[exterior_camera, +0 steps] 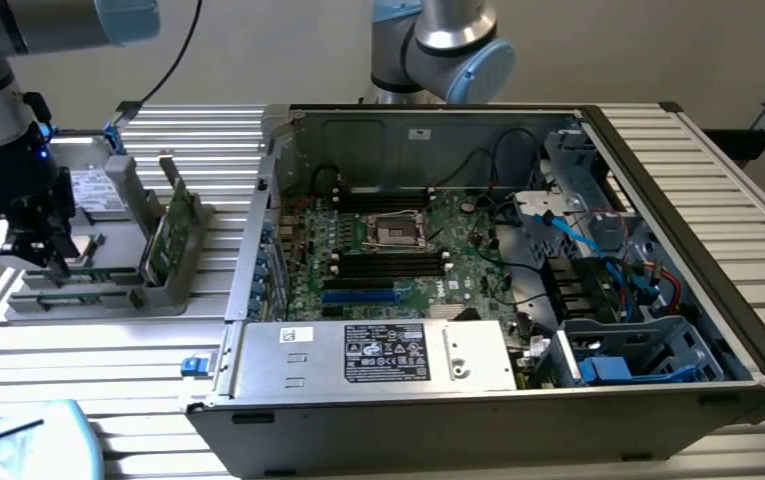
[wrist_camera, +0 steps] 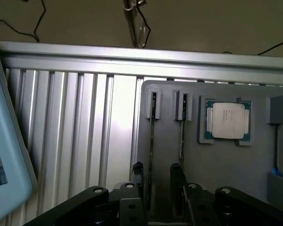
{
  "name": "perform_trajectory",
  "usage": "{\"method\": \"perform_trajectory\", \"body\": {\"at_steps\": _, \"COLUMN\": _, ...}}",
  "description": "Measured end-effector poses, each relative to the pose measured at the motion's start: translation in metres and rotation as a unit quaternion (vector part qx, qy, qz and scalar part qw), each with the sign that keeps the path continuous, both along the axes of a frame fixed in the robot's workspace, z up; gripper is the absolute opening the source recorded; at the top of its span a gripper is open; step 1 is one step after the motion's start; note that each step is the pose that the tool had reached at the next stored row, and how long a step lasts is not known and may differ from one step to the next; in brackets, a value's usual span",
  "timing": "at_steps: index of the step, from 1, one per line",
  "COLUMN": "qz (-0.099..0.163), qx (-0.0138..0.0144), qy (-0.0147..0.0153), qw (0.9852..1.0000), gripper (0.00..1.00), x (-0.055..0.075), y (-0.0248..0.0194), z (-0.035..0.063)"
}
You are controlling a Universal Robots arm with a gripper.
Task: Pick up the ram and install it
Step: 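Pick up the ram and move it above insertion slot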
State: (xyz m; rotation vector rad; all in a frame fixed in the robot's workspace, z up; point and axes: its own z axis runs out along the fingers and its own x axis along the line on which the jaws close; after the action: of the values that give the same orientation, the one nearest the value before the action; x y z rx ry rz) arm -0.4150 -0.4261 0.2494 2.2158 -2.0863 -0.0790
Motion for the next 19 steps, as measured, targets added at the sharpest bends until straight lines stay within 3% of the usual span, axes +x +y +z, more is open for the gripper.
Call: {"method": "perform_trajectory", "body": {"at_steps": 19, "qz": 0.018, "qx": 0.0000, "qy": 0.0000, "qw": 0.9998, "gripper": 0.37, "x": -0.003, "y": -0.0053, "z": -0.0347}}
